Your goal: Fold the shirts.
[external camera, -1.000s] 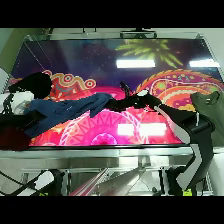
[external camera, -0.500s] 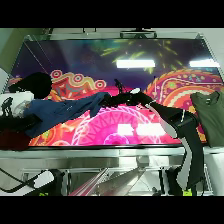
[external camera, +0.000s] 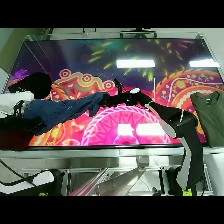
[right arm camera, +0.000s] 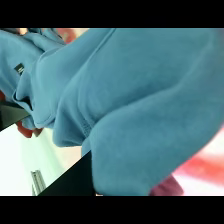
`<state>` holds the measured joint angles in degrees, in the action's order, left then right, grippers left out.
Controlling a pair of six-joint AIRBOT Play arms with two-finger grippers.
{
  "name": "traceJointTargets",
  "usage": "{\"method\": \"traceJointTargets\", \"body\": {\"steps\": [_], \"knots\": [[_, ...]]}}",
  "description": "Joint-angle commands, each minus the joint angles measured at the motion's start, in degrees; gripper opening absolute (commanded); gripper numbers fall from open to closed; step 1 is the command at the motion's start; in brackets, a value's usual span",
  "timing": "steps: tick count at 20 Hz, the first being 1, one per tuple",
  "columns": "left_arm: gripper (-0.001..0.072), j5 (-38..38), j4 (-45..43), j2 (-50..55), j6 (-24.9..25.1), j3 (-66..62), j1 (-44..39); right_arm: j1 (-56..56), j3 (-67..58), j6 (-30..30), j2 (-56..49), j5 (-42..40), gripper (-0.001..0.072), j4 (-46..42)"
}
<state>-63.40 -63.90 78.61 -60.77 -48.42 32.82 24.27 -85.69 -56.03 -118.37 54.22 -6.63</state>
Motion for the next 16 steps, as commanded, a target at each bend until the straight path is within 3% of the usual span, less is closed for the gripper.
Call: {"method": "traceJointTargets", "body": {"steps": [1, 5, 10, 12, 16], "knots": [[0.0028, -1.07, 10.01, 0.22, 2.23, -2.73, -3.23, -0.94, -0.09, 1.46, 1.57, 2.36, 0.0008, -0.76], [0.0028, -10.25, 26.95, -2.21, 7.43, -12.66, -6.16, -6.97, -0.09, 0.31, 10.01, 6.54, 0.0007, -8.55], [0.0027, -17.84, 48.17, -13.53, 10.08, -26.38, -7.56, -16.24, -0.31, 0.81, 31.89, 12.74, 0.0008, -9.73], [0.0028, -18.45, 55.71, -19.06, 10.43, -33.97, -7.54, -19.65, -0.90, 2.01, 43.69, 13.75, 0.0008, -10.32], [0.0028, -11.28, 57.40, -28.17, 10.14, -49.88, -7.54, -26.86, -4.90, 3.85, 64.87, 9.22, 0.0008, -12.74]]}}
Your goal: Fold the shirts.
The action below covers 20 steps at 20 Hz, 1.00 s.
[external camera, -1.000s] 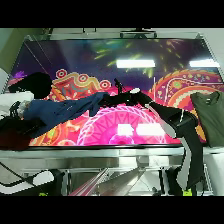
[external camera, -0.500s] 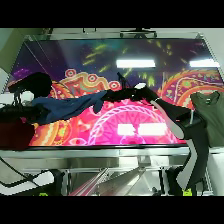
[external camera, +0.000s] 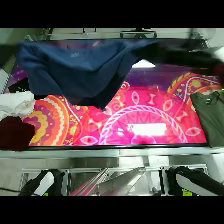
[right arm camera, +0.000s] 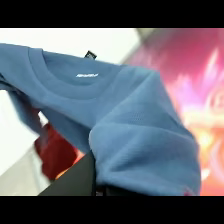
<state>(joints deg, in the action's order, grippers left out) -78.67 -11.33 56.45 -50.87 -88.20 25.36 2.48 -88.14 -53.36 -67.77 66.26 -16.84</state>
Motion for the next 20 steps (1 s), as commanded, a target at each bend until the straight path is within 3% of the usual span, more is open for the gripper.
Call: {"method": "traceJointTargets", "body": {"steps": [1, 3, 6, 12, 15, 19, 20], "knots": [[0.0028, 6.08, 4.83, -7.65, 0.02, -13.14, -0.09, -7.13, -4.15, 1.16, 18.84, -5.09, 0.0008, -5.20], [0.0028, 7.26, 4.74, -9.33, -1.49, -17.29, -0.09, -10.71, -7.28, 1.11, 25.33, -9.86, 0.0008, -11.21], [0.0028, 6.67, -1.09, -8.11, -6.56, -20.76, -0.11, -13.84, -8.92, 1.09, 26.71, -11.63, 0.0008, -14.25], [0.0028, -5.27, -1.33, 6.80, -11.08, -14.12, -2.08, -13.66, -8.87, -1.97, 2.62, 0.26, 0.0008, -14.05], [0.0028, -3.91, -8.63, 15.32, -6.93, -1.31, -6.58, -10.62, -8.87, -1.88, -14.21, -1.09, 0.0008, -14.05], [0.0028, 4.96, -16.00, 29.53, 0.83, 9.03, -10.10, -3.98, -8.92, -0.90, -34.12, -11.41, 0.0009, -13.99], [0.0056, 5.92, -16.15, 33.22, 1.57, 9.20, -9.66, -2.97, -8.94, -1.18, -37.00, -13.92, 0.0097, -13.31]]}}
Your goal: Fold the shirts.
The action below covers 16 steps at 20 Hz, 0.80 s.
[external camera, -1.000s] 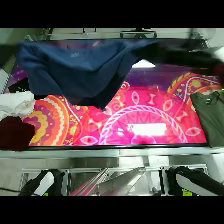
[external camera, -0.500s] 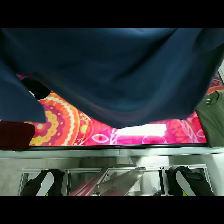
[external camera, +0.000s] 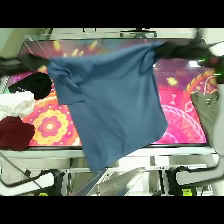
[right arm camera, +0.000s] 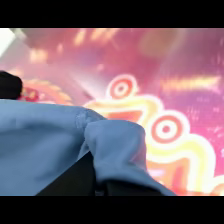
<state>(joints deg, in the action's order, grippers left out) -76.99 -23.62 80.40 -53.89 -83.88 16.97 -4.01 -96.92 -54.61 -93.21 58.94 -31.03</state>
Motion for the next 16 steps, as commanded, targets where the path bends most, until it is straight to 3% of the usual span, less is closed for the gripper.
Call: {"method": "traceJointTargets", "body": {"steps": [1, 2, 3, 5, 7, 10, 12, 16], "knots": [[0.0332, 3.87, -3.87, 12.50, 4.57, 3.91, -0.33, 3.72, -0.28, -0.04, -13.03, -7.98, 0.0368, 2.54], [0.0660, 2.97, -3.93, 15.41, 4.50, 2.27, 1.22, 3.19, -0.50, -0.07, -13.35, -8.13, 0.0484, 3.63], [0.0712, 1.90, -3.93, 18.03, 3.58, 0.31, 3.23, 2.10, -0.61, -1.27, -12.63, -7.45, 0.0484, 3.58], [0.0712, -1.27, -6.97, 22.16, 1.27, -4.24, 6.84, -2.14, -0.61, -5.22, -9.57, -1.84, 0.0478, 3.58], [0.0711, -3.76, -14.40, 25.27, -3.91, -8.63, 9.29, -7.85, -0.52, -7.28, -5.90, 9.14, 0.0476, 2.97], [0.0711, -4.98, -18.45, 27.63, -5.14, -10.86, 9.16, -14.97, 3.80, -14.62, 0.28, 22.18, 0.0474, -6.16], [0.0709, -4.22, -18.45, 29.81, -5.18, -11.69, 7.15, -18.36, 11.15, -17.14, 5.75, 24.48, 0.0474, -11.76], [0.0690, -3.85, -18.47, 36.52, -5.18, -14.56, 0.42, -24.96, 30.34, -17.62, 18.62, 20.61, 0.0475, -17.05]]}}
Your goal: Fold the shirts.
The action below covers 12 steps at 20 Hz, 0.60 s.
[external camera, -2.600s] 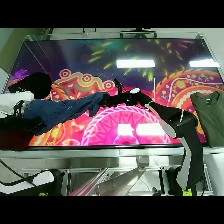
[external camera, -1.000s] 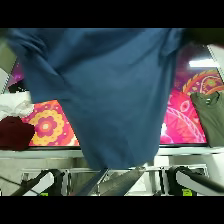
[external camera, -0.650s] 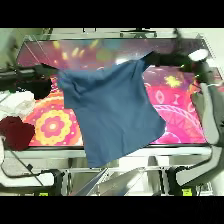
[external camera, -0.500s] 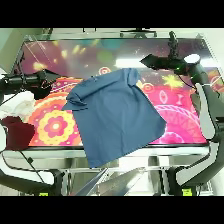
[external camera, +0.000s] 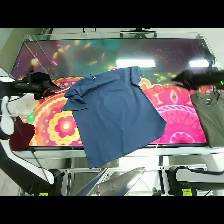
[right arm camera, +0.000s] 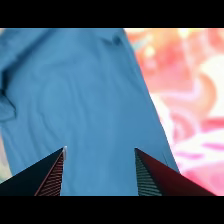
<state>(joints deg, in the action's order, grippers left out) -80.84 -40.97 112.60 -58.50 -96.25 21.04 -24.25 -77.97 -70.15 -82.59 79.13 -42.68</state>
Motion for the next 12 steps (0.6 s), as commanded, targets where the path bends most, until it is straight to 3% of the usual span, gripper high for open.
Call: {"method": "traceJointTargets", "body": {"steps": [1, 4, 5, 6, 7, 8, 12], "knots": [[0.0692, 0.39, -1.09, 5.95, -0.61, -3.89, -5.11, -6.32, 16.02, -3.06, 10.71, -0.87, 0.0475, -5.81], [0.0690, -0.04, -1.07, 9.88, -2.27, -10.58, -8.20, -8.31, 30.73, -6.23, 17.59, -5.57, 0.0478, -7.32], [0.0586, -0.76, -1.09, 10.86, -2.49, -12.35, -9.27, -8.24, 34.88, -6.40, 18.99, -6.99, 0.0478, -7.08], [0.0343, -2.23, -1.18, 11.78, -2.45, -13.99, -10.03, -7.91, 38.47, -6.36, 19.98, -8.28, 0.0478, -7.13], [0.0157, -4.04, -1.18, 12.68, -2.47, -15.67, -10.40, -7.65, 41.59, -6.36, 20.44, -8.85, 0.0478, -7.10], [0.0057, -5.66, -1.20, 13.44, -2.49, -17.42, -10.54, -7.65, 43.80, -6.34, 20.44, -8.85, 0.0479, -7.26], [0.0012, -7.54, -1.33, 13.25, -4.20, -20.20, -9.20, -6.32, 51.84, -3.98, 20.44, -11.47, 0.0479, -5.75]]}}
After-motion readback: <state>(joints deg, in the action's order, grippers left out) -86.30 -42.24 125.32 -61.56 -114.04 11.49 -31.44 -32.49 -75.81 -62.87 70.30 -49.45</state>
